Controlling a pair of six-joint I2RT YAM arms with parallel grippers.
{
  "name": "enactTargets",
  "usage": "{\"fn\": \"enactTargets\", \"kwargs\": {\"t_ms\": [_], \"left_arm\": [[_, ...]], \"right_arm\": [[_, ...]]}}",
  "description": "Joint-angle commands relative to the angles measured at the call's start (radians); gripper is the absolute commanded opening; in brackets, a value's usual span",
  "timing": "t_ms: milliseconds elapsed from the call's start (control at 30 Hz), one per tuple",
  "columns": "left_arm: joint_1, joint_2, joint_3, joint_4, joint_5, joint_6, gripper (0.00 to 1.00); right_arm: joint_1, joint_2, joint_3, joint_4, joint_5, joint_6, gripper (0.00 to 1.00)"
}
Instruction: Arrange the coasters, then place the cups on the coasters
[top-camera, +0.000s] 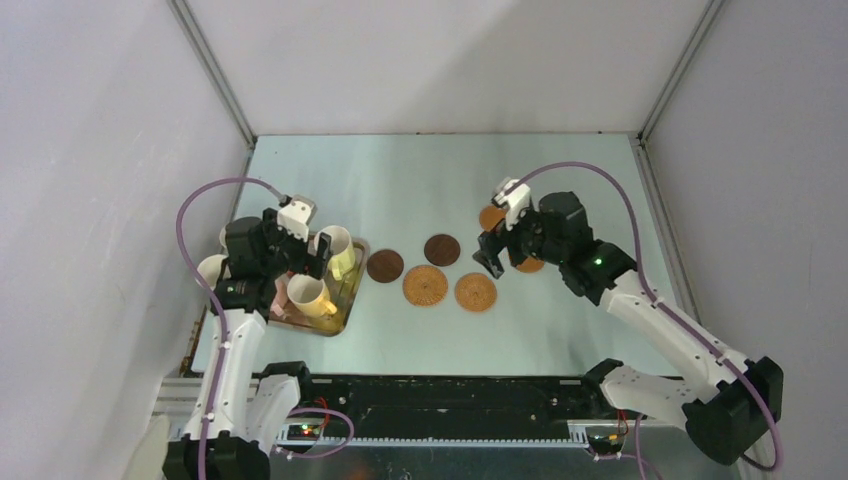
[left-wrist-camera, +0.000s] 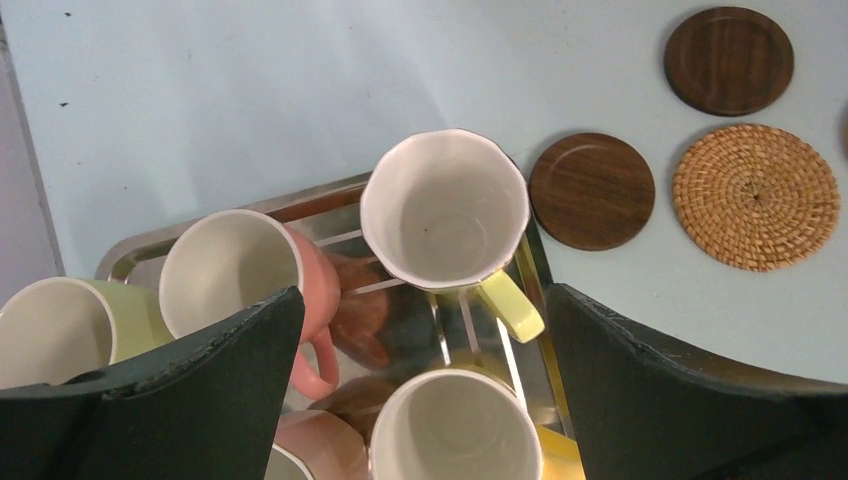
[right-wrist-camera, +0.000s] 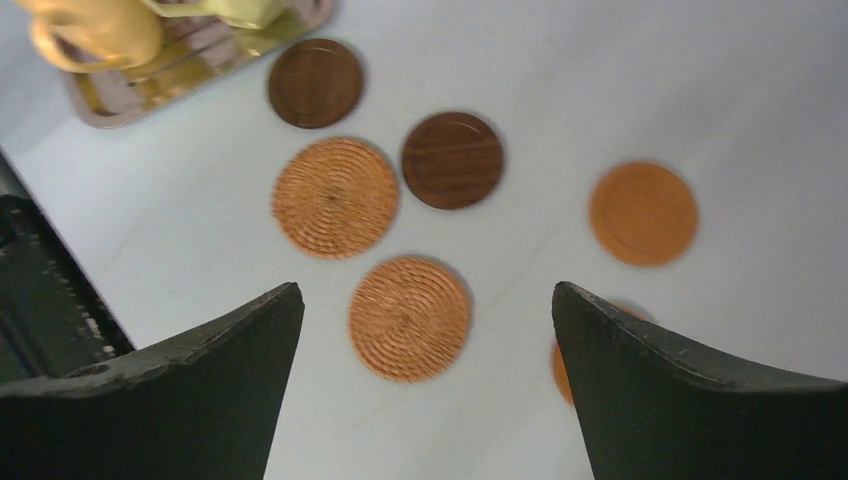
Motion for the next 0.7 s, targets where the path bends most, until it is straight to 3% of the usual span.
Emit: {"fn": "enactTargets", "kwargs": {"t_ms": [0,267,433,500,667], "left_arm": [[0.001,-0.065,0.011,-0.040,0.071,0.057,0.98],[0.054,-0.207,-0.016,-0.030,-0.095,-0.015,0.98],[0.128,-0.250,-0.101,0.074,-0.180,-0.087,0.98],[0.189,-0.241,-0.092,0.074,-0.167,-0.109,0.98],[0.301,-0.250,-0.104,0.104,-0.122,-0.156,0.98]], "right_arm": [[0.152,0.071,0.048,0.103,0.082,0.068,1.00],[0.303,0.432,0.374,0.172,0.089,0.289,0.99],[0.395,0.776,0.751,-0.056,0.233,0.373,0.99],[0.401,0.890,0.975,-0.154,0.218,0.439,0.99],[0.409,1.082,1.191,-0.284,0.146,0.530,0.97]]}}
